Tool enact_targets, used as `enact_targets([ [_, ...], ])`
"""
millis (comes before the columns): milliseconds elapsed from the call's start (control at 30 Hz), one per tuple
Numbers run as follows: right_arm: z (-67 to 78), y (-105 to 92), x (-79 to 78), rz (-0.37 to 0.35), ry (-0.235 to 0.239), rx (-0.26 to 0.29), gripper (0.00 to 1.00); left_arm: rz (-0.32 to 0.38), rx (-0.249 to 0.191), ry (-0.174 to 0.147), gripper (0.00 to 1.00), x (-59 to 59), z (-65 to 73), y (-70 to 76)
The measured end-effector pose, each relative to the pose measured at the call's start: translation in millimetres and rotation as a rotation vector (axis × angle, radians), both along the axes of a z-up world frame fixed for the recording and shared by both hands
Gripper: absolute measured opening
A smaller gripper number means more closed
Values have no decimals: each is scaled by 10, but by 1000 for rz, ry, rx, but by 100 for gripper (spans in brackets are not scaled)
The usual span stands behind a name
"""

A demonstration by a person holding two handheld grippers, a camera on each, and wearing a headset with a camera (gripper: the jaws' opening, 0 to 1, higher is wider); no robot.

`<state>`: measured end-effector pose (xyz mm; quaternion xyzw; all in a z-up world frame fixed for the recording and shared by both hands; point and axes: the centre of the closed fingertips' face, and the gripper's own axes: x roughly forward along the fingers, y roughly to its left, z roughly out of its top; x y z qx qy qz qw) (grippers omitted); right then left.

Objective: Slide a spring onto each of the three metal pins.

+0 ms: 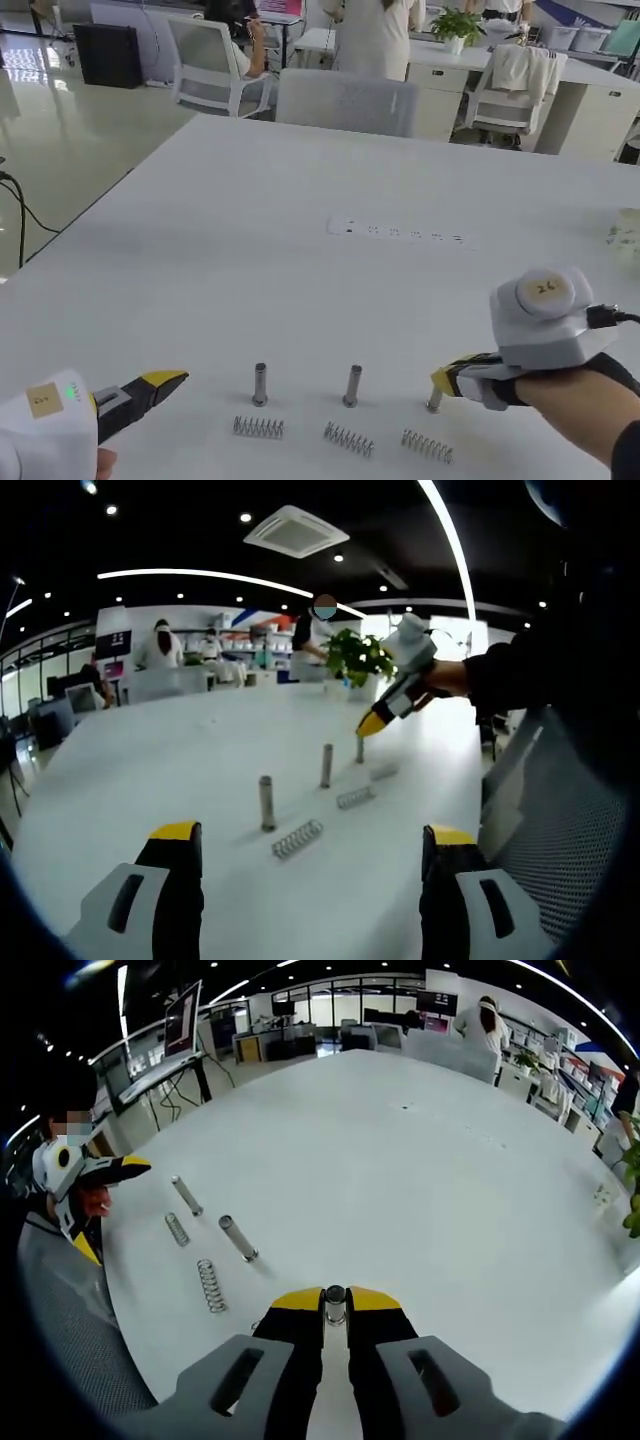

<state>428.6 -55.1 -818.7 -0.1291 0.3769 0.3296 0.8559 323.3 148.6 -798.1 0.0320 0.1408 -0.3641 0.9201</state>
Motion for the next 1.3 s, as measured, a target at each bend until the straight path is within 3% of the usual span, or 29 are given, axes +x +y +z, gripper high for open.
enact_targets([
  [767,-46,8,-39,30,-8,-3,6,0,-1,0,87,-17,-2,-3],
  [1300,-33,-19,-53,43,-28,-1,17,3,-4,-1,87,-2,1,1],
])
